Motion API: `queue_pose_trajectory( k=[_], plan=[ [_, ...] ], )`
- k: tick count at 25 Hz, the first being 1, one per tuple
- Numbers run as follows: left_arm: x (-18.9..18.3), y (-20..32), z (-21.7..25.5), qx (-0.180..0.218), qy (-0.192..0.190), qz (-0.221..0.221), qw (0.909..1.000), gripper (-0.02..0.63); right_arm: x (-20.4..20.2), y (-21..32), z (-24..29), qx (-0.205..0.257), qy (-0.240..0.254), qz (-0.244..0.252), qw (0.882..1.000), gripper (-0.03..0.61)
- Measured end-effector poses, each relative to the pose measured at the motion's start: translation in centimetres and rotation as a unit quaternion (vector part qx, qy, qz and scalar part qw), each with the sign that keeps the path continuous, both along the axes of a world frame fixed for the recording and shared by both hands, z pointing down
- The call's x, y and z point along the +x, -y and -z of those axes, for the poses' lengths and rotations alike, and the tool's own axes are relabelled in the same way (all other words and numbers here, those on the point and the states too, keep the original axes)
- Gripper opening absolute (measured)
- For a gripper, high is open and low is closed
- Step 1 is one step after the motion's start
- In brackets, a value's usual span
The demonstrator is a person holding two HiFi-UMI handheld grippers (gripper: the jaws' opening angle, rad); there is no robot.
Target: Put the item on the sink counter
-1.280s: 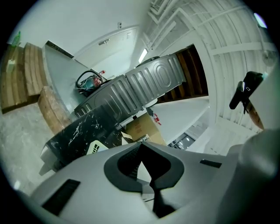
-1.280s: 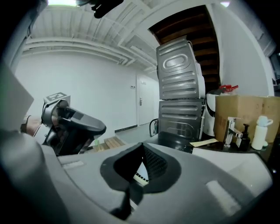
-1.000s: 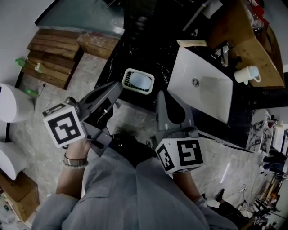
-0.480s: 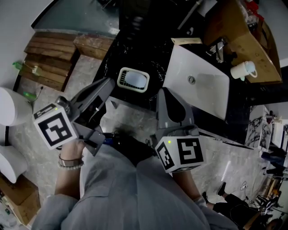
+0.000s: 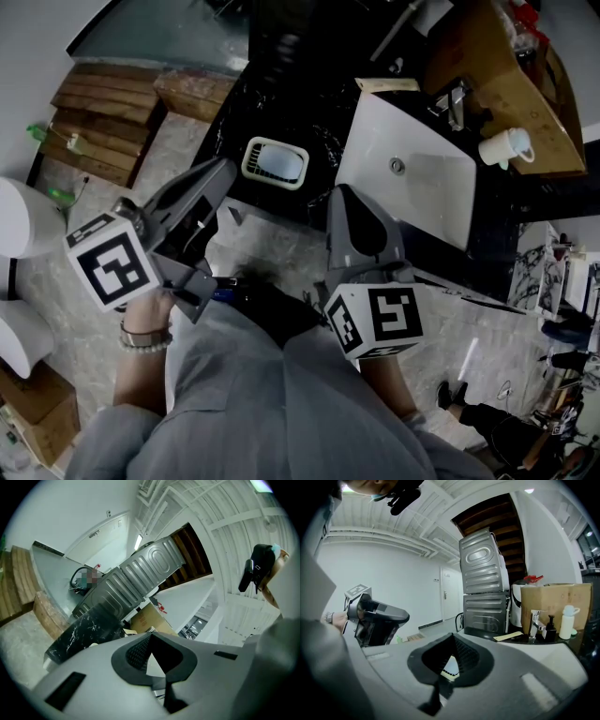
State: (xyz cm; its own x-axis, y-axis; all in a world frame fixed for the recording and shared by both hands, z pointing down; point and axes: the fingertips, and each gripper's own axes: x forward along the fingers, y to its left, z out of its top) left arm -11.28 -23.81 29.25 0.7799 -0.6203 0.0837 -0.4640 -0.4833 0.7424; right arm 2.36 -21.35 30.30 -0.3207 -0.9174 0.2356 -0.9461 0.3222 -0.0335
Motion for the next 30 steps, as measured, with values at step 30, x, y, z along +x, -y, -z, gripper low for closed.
queue_pose_trajectory(
  k=[30],
  plan=[
    [0.1, -0.5, -0.5, -0.005, 0.026, 0.015, 0.9995, 0.005, 1.2, -0.9, -1.5, -0.030, 0.000, 0.004, 1.000, -0.003]
  ],
)
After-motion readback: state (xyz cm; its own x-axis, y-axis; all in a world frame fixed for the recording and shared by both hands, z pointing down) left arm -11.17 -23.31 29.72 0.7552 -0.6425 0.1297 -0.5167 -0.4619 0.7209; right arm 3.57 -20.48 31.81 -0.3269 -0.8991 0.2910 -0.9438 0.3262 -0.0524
